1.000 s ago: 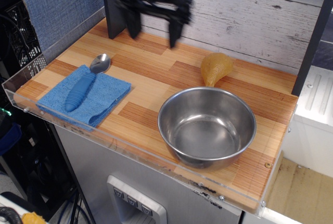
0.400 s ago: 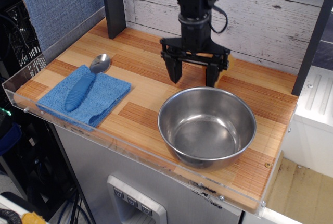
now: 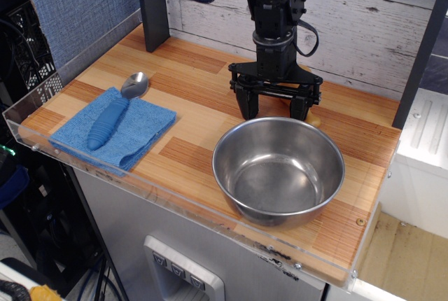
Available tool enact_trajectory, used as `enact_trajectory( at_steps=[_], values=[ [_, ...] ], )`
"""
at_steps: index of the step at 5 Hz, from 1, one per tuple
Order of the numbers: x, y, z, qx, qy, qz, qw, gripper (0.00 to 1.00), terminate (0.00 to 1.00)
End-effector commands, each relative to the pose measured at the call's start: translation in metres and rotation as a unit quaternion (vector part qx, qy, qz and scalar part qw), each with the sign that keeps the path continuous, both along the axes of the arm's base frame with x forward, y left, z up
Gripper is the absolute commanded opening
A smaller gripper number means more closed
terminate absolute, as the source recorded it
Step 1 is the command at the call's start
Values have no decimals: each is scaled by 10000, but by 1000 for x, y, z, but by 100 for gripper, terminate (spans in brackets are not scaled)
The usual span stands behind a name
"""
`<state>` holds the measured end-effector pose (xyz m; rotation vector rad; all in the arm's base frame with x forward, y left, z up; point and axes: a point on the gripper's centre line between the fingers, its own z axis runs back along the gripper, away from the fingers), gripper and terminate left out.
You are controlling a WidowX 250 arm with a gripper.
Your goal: Place the drumstick in the silver bowl.
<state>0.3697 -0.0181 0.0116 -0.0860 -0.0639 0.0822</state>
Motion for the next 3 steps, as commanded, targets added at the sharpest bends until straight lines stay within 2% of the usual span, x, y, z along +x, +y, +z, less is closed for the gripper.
enact_trajectory(
  at_steps=[1,3],
  values=[
    [-4,2,51,61,-601,199,9980,100,0],
    [11,-12,54,-160,-581,134,9981,100,0]
  ],
)
